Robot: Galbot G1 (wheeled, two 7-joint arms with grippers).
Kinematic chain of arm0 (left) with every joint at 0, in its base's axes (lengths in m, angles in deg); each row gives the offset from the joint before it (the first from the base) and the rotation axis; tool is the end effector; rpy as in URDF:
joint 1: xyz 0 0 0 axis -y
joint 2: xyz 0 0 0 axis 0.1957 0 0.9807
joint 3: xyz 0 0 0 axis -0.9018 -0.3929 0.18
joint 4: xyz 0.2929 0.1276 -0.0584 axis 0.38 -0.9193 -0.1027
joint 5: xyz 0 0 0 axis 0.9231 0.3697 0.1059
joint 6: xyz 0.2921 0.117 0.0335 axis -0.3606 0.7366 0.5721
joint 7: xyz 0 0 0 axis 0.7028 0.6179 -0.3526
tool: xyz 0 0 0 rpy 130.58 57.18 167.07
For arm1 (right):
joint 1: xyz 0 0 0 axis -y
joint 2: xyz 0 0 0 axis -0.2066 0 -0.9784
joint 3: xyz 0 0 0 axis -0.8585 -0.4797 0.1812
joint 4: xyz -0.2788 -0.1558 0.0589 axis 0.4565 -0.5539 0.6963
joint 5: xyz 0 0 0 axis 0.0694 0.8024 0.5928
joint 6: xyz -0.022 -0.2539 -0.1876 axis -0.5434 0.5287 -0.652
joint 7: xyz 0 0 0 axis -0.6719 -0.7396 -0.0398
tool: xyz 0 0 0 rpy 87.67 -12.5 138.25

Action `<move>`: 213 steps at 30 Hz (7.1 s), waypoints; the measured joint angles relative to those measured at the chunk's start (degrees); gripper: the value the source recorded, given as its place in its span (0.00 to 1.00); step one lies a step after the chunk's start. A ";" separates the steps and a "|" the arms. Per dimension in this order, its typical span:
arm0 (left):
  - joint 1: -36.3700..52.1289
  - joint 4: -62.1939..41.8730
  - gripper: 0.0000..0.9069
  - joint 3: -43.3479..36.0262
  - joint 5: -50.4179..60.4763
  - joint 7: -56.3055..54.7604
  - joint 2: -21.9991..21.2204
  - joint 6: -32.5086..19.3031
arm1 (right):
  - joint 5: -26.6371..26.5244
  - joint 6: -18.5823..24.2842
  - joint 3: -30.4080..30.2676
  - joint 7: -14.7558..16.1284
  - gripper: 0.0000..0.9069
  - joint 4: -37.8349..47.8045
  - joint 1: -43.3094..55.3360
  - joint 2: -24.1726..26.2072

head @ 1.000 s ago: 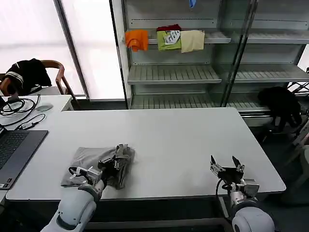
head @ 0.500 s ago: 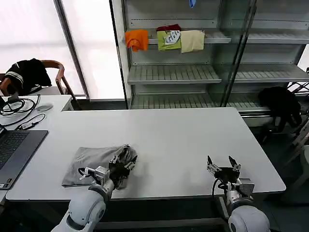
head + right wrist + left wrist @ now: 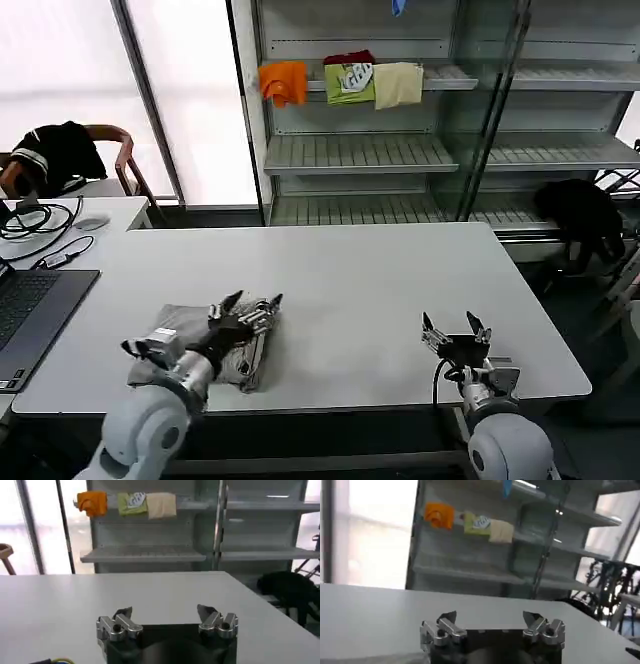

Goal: Fold and organize the clothes.

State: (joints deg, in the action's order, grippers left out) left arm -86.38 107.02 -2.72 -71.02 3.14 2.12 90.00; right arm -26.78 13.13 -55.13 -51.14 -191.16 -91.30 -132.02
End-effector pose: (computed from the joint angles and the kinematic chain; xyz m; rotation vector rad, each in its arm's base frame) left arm 0.2415 0.0463 -0.1777 -0.4222 -2.8414 0.2748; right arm 0.2271 -0.0346 -0.2177 0.0093 -2.8992 0.0230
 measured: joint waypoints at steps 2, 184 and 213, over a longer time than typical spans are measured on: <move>-0.69 -0.04 1.00 2.76 -1.35 -0.38 1.28 0.02 | -0.33 -0.24 -0.54 -0.07 1.00 0.11 0.68 0.36; 12.00 -11.67 1.00 -12.21 15.23 -4.92 -4.26 -2.17 | -14.86 -4.23 -11.49 -9.72 1.00 5.12 8.47 -11.61; 5.95 -8.17 1.00 -5.55 16.21 -5.83 -0.34 -1.72 | -25.53 -4.59 -16.86 -19.58 0.00 6.87 8.60 -13.55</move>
State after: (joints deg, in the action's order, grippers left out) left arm -80.44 98.85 -8.26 -54.81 -2.69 1.78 88.28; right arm -52.31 8.53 -71.98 -70.72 -184.28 -82.70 -145.57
